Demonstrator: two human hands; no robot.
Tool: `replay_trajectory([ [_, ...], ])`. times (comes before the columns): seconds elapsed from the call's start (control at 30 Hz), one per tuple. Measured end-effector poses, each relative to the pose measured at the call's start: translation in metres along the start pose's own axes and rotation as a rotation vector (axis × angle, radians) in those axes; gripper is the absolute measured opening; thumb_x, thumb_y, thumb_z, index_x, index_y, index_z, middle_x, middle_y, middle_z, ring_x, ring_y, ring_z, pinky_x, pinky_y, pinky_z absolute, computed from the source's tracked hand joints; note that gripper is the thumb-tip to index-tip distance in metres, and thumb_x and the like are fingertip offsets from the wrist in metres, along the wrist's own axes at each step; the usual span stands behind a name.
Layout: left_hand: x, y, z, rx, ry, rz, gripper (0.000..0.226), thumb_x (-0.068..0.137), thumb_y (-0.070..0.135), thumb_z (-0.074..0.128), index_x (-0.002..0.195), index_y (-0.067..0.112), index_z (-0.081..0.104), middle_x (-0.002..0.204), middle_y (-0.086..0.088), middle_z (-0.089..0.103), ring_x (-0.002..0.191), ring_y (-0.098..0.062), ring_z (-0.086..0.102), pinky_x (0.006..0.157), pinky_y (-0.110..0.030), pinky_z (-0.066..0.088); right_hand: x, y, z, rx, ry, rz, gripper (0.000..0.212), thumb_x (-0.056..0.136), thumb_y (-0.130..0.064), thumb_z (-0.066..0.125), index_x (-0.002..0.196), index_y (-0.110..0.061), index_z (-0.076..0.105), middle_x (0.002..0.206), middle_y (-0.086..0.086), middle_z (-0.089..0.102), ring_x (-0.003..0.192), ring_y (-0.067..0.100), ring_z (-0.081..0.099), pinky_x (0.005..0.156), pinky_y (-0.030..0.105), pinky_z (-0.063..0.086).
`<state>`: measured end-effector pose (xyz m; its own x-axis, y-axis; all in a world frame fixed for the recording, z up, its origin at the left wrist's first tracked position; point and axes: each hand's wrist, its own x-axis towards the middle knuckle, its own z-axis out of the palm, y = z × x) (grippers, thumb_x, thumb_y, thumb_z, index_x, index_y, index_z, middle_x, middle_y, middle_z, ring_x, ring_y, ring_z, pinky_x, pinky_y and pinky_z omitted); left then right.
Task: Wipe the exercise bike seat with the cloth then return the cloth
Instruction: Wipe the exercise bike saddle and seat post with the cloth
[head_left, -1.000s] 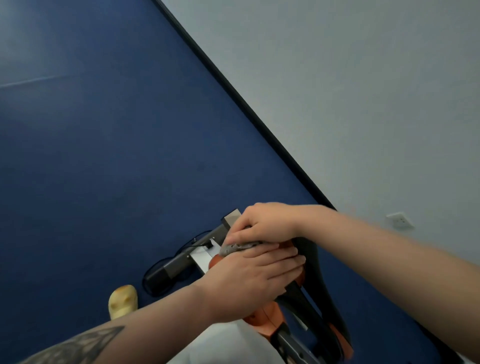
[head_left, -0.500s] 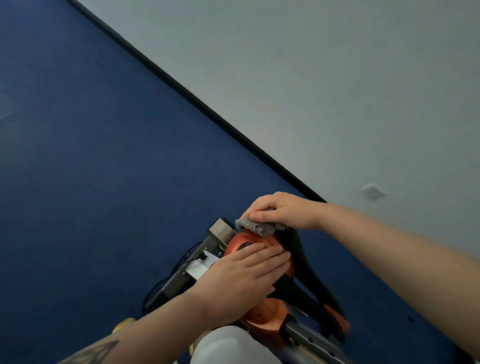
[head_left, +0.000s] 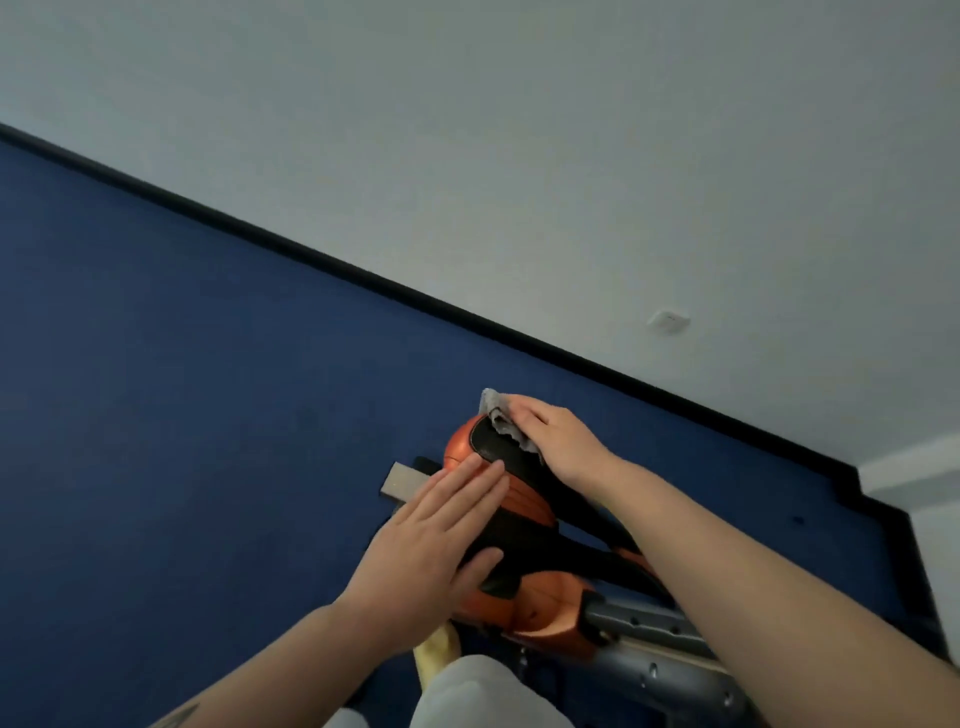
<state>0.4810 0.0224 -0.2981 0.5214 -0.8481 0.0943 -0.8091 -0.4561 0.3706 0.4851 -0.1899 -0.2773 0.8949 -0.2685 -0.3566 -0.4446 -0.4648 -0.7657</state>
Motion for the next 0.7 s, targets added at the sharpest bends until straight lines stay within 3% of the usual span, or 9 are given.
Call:
replay_trajectory([
  [0.1, 0.0, 0.001, 0.0, -0.026, 0.017, 0.01, 0.058, 0.095, 0.049, 0.029, 0.148, 0.026, 0.023, 0.155, 0.012, 0.02, 0.144, -0.004, 0.002, 0.116, -0.023, 0.0, -0.016, 0.006, -0.001, -0.095, 0.062, 0.004, 0.038, 0.101, -0.042, 0.037, 0.136, -0.038, 0.051, 0.094, -0.022, 0.061, 0.085, 0.0, 0.055, 0.083, 0.024, 0.039],
  [0.2, 0.0, 0.001, 0.0, -0.037, 0.0, 0.02, 0.058, 0.095, 0.048, 0.028, 0.148, 0.024, 0.023, 0.155, 0.012, 0.018, 0.144, -0.002, -0.001, 0.116, -0.023, -0.004, -0.033, 0.008, -0.001, -0.186, 0.117, 0.035, 0.041, 0.1, -0.046, 0.037, 0.14, -0.042, 0.044, 0.128, -0.009, 0.063, 0.115, 0.016, 0.058, 0.096, 0.033, 0.044],
  [0.27, 0.0, 0.0, -0.001, -0.036, -0.024, 0.036, 0.06, 0.094, 0.051, 0.022, 0.149, 0.026, 0.016, 0.156, 0.013, 0.011, 0.143, -0.001, -0.006, 0.116, -0.024, -0.007, -0.047, 0.009, -0.001, -0.247, 0.141, 0.066, 0.042, 0.099, -0.047, 0.036, 0.141, -0.044, 0.041, 0.136, -0.007, 0.059, 0.122, 0.02, 0.055, 0.1, 0.04, 0.045],
  [0.43, 0.001, -0.007, -0.007, -0.078, -0.092, 0.082, 0.07, 0.084, 0.058, 0.004, 0.149, 0.031, 0.0, 0.154, 0.019, -0.009, 0.139, 0.003, -0.018, 0.116, -0.026, -0.009, -0.087, 0.014, -0.01, -0.407, 0.148, 0.163, 0.035, 0.1, -0.045, 0.036, 0.129, -0.041, 0.055, 0.119, -0.006, 0.067, 0.106, 0.018, 0.062, 0.086, 0.039, 0.05],
  [0.53, 0.003, -0.005, -0.014, -0.084, -0.12, 0.077, 0.064, 0.093, 0.052, 0.019, 0.15, 0.029, 0.001, 0.157, 0.016, -0.006, 0.141, 0.001, -0.013, 0.12, -0.031, 0.002, -0.101, 0.014, -0.013, -0.466, 0.155, 0.201, 0.034, 0.099, -0.044, 0.039, 0.126, -0.038, 0.058, 0.119, -0.004, 0.068, 0.106, 0.019, 0.061, 0.086, 0.041, 0.05],
  [0.7, 0.002, 0.01, -0.027, -0.131, -0.149, 0.004, 0.062, 0.098, 0.038, 0.035, 0.15, 0.026, 0.006, 0.158, 0.012, -0.001, 0.145, -0.008, -0.004, 0.116, -0.03, 0.002, -0.132, 0.011, -0.01, -0.515, 0.274, 0.231, 0.04, 0.098, -0.041, 0.046, 0.137, -0.033, 0.049, 0.137, -0.002, 0.058, 0.124, 0.023, 0.052, 0.091, 0.039, 0.045],
])
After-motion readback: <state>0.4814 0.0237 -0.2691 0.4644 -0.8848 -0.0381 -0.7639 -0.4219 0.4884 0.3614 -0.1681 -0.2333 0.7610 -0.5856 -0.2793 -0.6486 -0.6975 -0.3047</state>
